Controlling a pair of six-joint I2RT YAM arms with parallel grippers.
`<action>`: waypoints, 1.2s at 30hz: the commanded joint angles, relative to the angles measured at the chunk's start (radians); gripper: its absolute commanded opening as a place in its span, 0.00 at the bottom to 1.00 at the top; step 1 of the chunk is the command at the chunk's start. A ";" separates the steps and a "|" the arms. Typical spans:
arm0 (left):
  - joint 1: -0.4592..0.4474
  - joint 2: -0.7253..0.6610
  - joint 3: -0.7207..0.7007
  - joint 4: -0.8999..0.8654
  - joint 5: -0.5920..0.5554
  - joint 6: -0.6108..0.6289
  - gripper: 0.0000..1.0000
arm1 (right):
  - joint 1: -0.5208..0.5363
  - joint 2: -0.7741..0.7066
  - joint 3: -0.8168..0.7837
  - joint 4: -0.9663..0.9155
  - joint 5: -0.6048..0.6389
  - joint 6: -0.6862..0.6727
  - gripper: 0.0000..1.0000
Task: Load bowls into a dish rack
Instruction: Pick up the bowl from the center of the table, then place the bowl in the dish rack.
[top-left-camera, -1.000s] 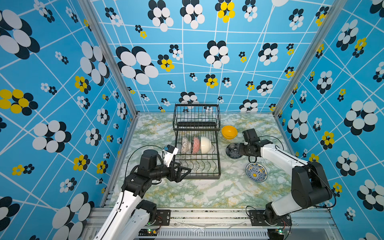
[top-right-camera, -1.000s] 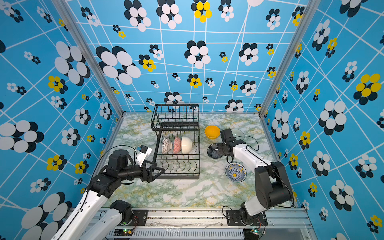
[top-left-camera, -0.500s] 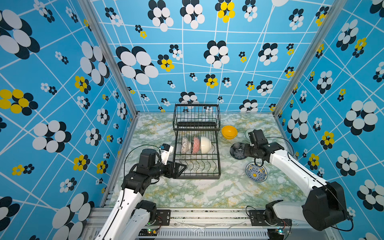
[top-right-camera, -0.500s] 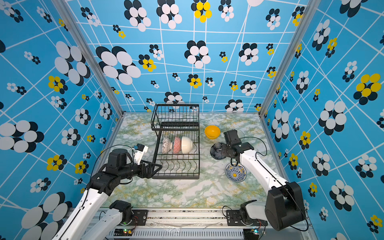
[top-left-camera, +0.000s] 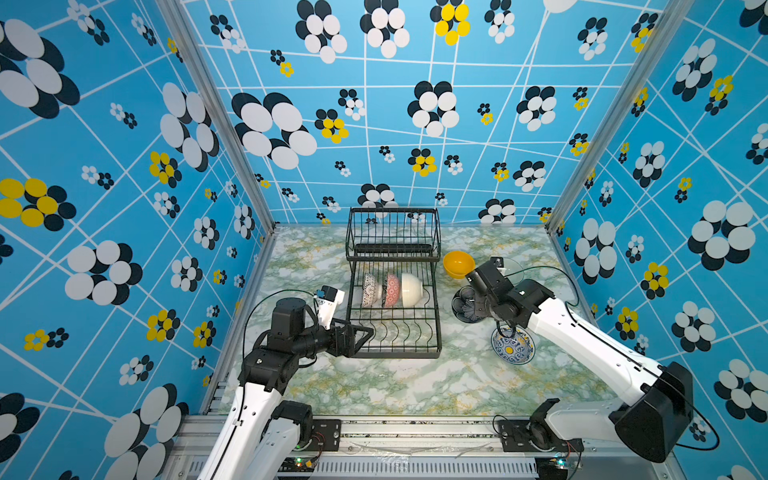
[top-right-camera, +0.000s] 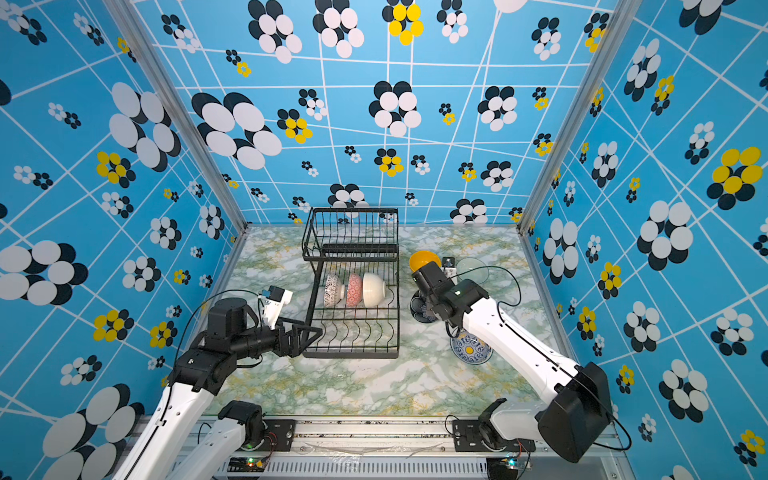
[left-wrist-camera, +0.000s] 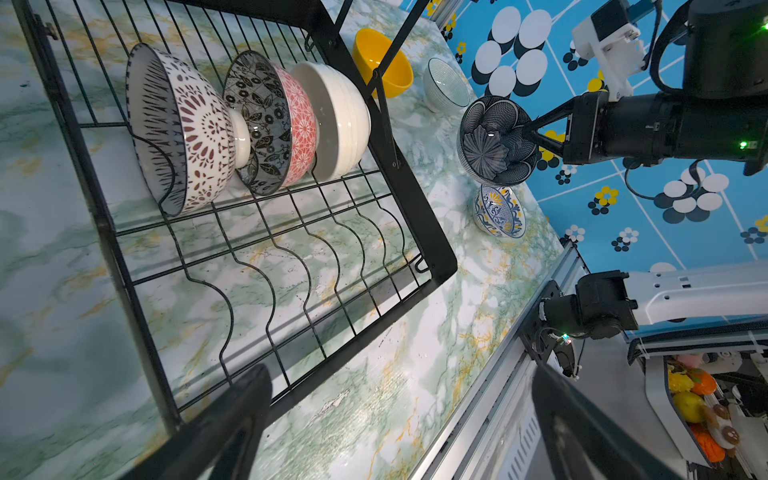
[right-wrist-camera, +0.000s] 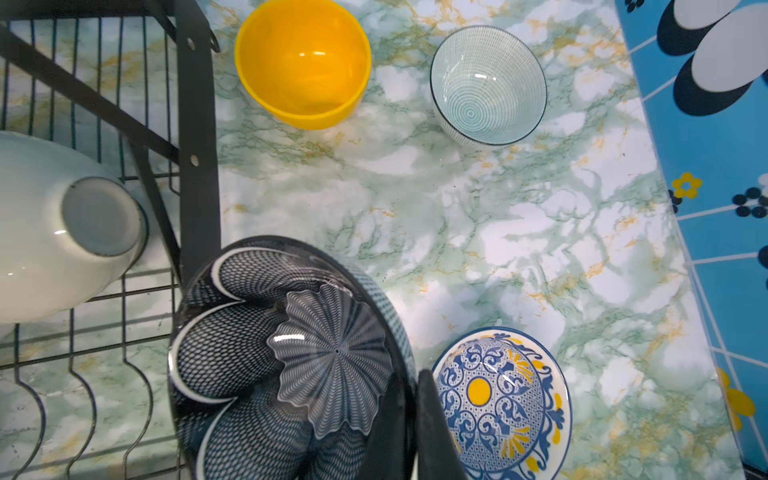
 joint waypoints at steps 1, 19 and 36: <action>0.006 -0.012 0.010 0.007 0.009 0.010 0.99 | 0.064 0.037 0.094 -0.101 0.165 0.089 0.00; -0.003 -0.026 0.016 -0.016 -0.056 0.007 0.99 | 0.291 0.231 0.313 -0.303 0.258 0.268 0.00; -0.353 -0.240 -0.233 0.506 -0.370 -0.238 0.83 | 0.317 0.431 0.670 -0.555 0.113 0.239 0.00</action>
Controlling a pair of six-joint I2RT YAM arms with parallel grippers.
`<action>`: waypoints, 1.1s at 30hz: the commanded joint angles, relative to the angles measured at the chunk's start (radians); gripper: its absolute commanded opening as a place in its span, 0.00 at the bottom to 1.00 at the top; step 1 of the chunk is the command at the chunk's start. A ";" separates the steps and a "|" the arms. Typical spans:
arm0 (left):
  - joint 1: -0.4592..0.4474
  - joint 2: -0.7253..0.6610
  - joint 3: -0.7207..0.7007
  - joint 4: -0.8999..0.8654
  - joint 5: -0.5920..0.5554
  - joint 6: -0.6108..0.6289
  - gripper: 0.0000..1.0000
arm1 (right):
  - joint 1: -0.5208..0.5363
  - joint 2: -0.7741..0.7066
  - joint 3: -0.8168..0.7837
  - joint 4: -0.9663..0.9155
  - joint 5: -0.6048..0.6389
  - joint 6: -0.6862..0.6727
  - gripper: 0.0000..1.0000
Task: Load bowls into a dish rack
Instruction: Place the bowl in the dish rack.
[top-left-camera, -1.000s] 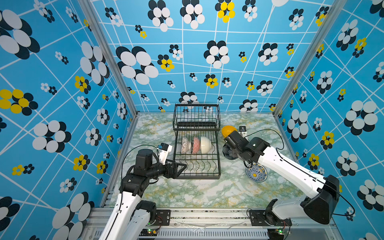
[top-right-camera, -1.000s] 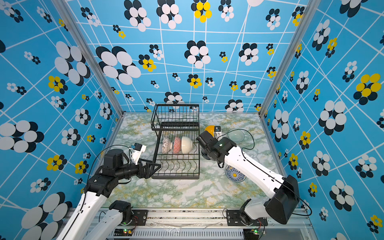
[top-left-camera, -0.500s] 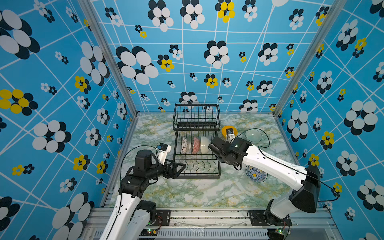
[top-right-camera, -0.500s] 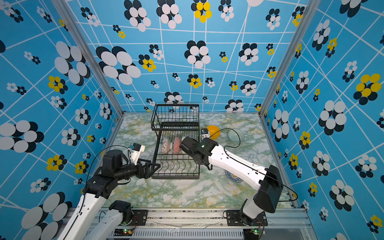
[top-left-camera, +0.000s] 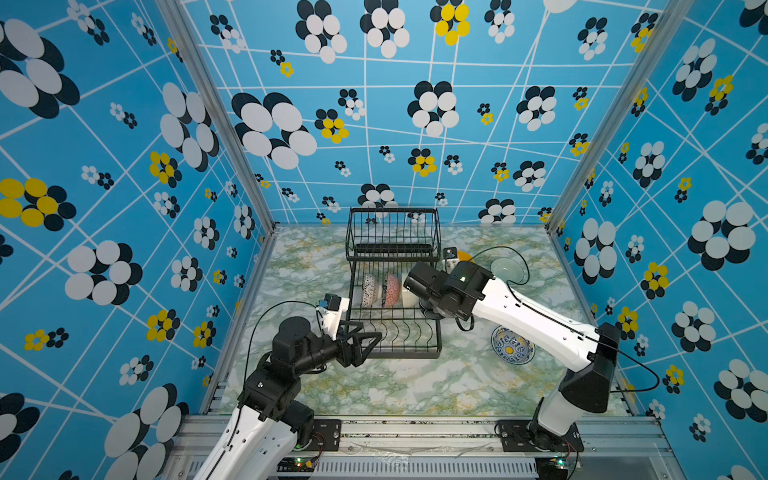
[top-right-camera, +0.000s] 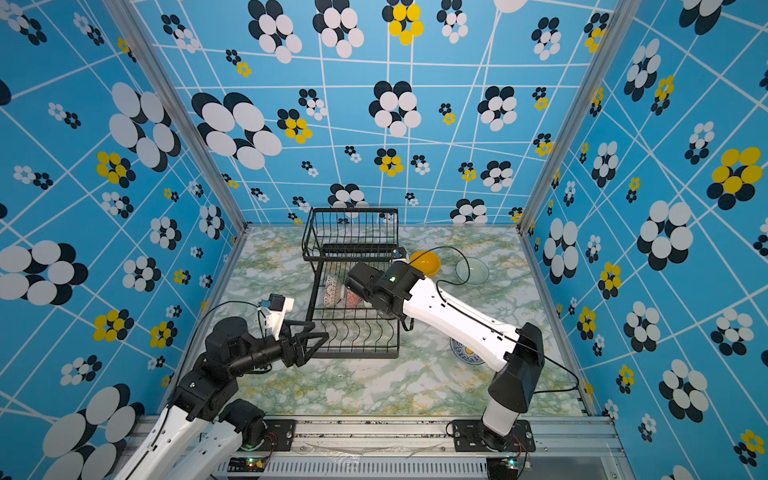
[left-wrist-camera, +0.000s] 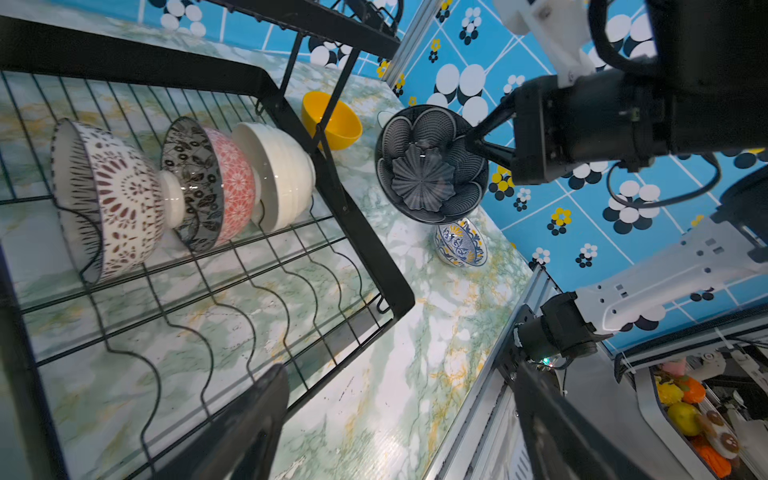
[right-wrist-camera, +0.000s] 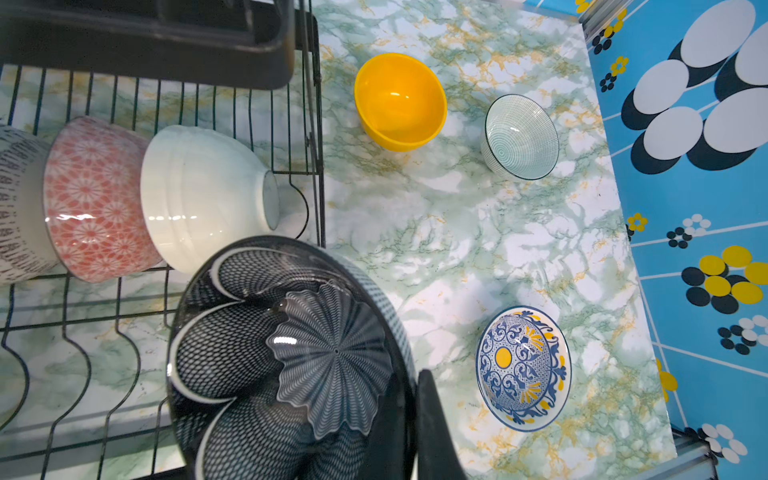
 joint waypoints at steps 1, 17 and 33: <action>-0.101 -0.027 -0.071 0.201 -0.204 0.009 0.81 | 0.006 0.064 0.122 -0.126 -0.025 -0.038 0.00; -0.503 0.127 -0.094 0.362 -0.424 0.881 0.61 | 0.000 0.357 0.599 -0.397 -0.108 -0.227 0.00; -0.453 0.458 0.120 0.273 -0.457 0.971 0.40 | 0.013 0.344 0.596 -0.394 -0.088 -0.235 0.00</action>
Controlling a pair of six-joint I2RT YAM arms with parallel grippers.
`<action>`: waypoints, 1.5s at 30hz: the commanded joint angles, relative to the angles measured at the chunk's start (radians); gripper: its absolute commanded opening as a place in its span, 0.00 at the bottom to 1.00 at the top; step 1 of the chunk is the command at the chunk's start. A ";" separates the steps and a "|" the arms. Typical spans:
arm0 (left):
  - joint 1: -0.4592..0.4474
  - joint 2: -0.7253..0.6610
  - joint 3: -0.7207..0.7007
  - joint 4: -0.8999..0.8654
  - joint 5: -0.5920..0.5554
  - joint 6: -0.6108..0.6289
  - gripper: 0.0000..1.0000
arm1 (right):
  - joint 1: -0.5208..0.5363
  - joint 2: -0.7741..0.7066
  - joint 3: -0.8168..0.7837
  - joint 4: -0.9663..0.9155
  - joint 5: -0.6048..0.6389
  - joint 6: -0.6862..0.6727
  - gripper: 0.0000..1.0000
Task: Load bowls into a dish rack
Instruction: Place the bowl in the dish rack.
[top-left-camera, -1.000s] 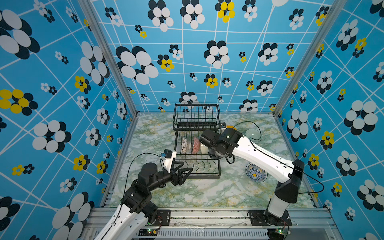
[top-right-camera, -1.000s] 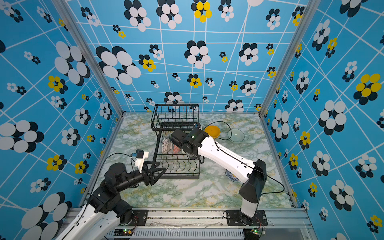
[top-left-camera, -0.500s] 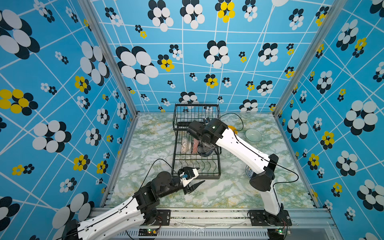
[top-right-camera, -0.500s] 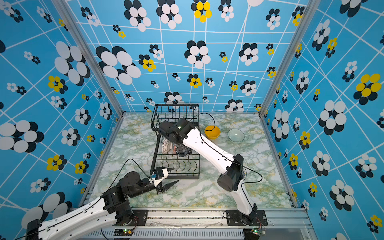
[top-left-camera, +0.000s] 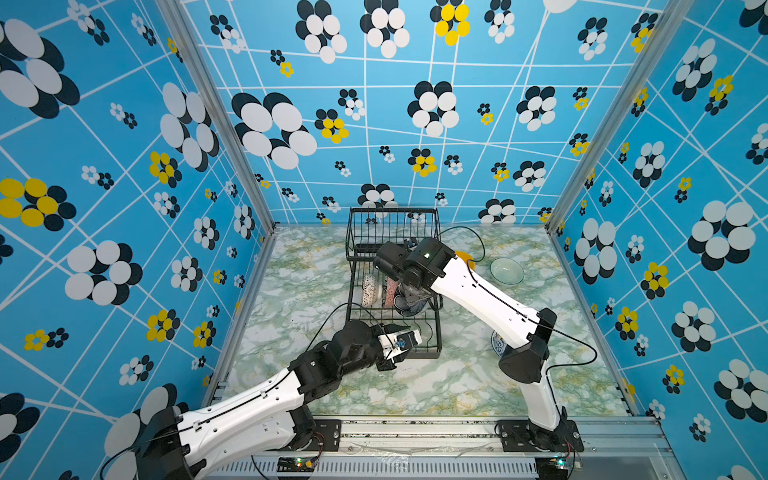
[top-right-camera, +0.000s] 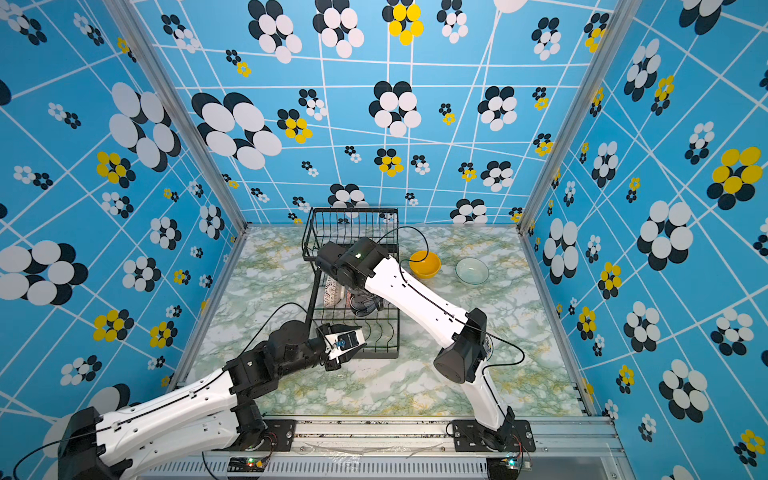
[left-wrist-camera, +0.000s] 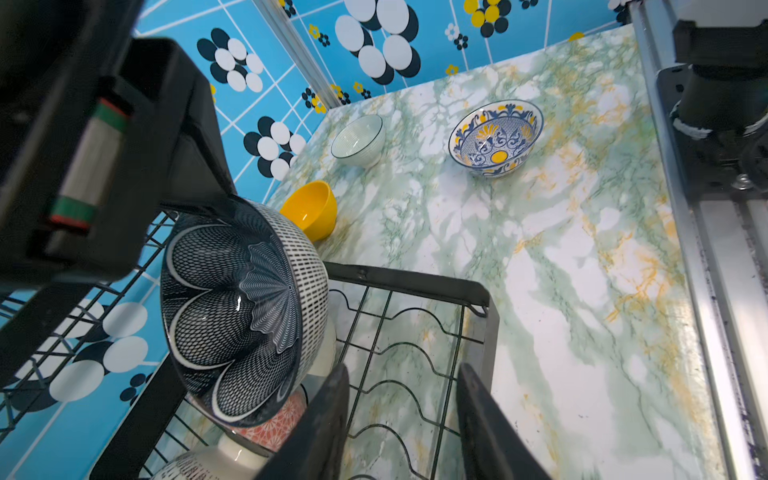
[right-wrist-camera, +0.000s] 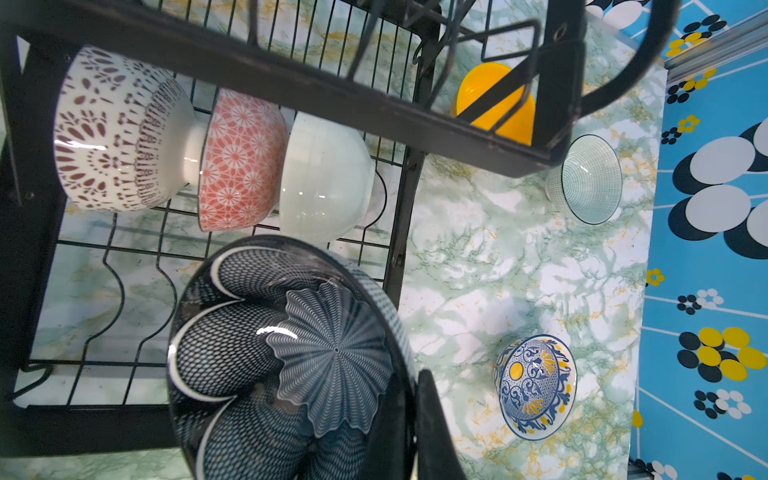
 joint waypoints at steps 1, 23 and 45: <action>0.022 0.027 0.056 0.008 -0.019 0.014 0.39 | 0.009 -0.017 0.026 -0.182 0.036 -0.007 0.00; 0.068 0.193 0.141 0.027 -0.015 0.100 0.30 | 0.014 -0.013 0.016 -0.151 0.026 -0.023 0.00; 0.066 0.283 0.186 -0.017 -0.043 0.151 0.00 | 0.015 0.012 0.016 -0.134 0.026 -0.033 0.00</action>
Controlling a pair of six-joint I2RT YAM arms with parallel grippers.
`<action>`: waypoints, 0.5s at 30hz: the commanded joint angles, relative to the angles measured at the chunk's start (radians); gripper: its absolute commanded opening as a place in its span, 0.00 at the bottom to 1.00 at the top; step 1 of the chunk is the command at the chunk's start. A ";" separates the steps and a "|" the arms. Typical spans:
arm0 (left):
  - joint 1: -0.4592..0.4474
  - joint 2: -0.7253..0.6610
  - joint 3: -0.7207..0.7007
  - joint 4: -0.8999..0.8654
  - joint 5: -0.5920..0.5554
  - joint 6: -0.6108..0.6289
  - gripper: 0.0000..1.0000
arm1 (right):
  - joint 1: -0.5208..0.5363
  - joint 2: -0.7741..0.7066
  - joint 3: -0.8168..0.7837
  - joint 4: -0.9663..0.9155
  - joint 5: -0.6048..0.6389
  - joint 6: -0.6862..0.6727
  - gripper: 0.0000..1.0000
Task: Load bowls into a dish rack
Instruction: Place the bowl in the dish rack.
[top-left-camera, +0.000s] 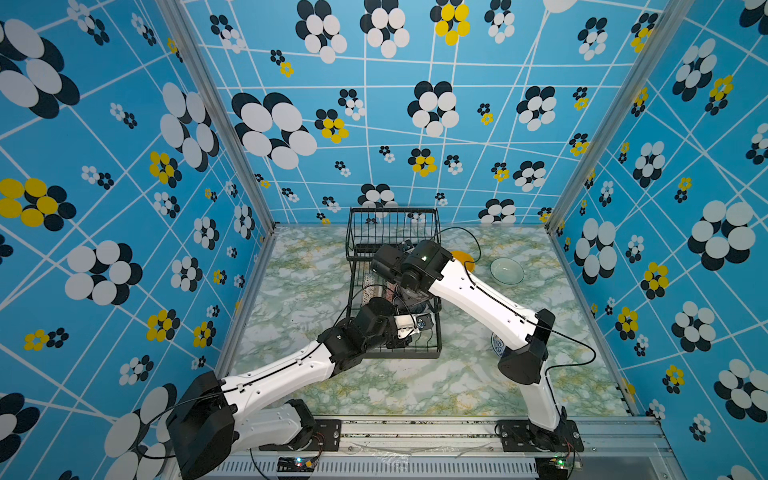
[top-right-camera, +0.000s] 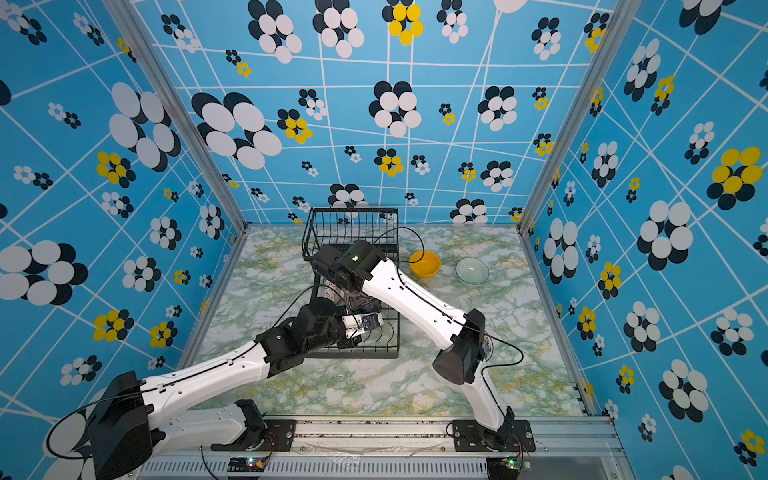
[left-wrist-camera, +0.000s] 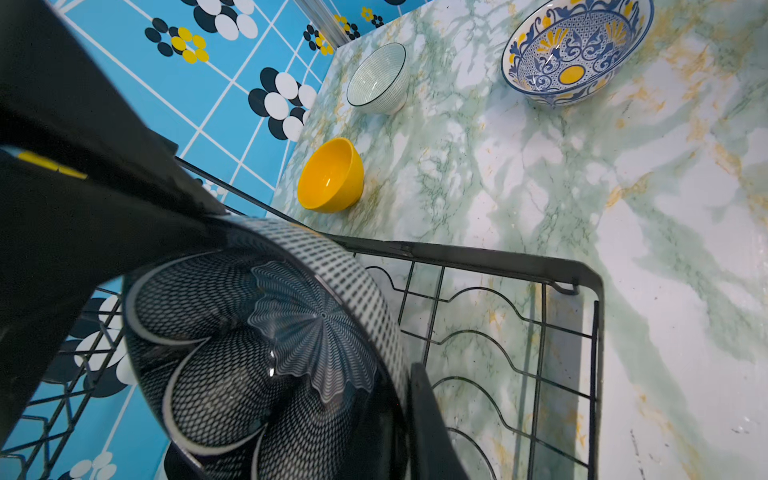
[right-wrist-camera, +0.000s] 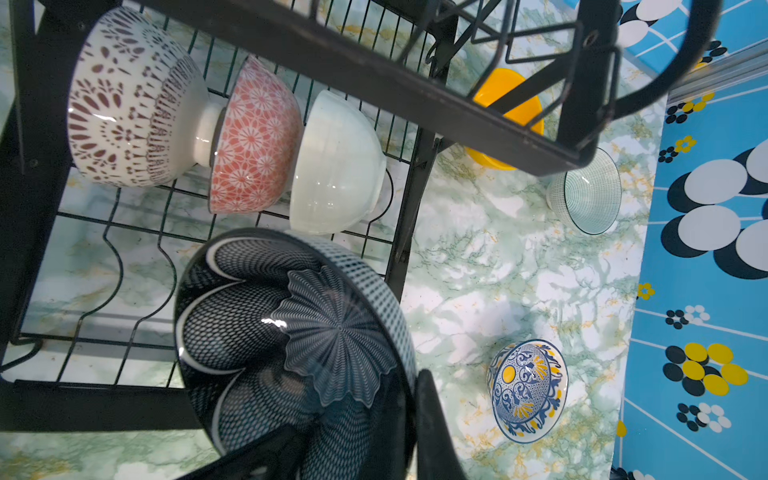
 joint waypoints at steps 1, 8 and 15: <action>0.002 0.000 0.026 -0.011 0.015 -0.012 0.00 | 0.000 0.007 0.017 -0.134 0.027 0.016 0.00; -0.008 -0.016 0.004 -0.018 0.003 0.007 0.00 | -0.003 0.006 0.006 -0.109 0.019 0.007 0.00; -0.011 -0.009 -0.006 -0.006 -0.008 0.005 0.00 | -0.005 -0.023 -0.050 -0.051 -0.015 -0.009 0.07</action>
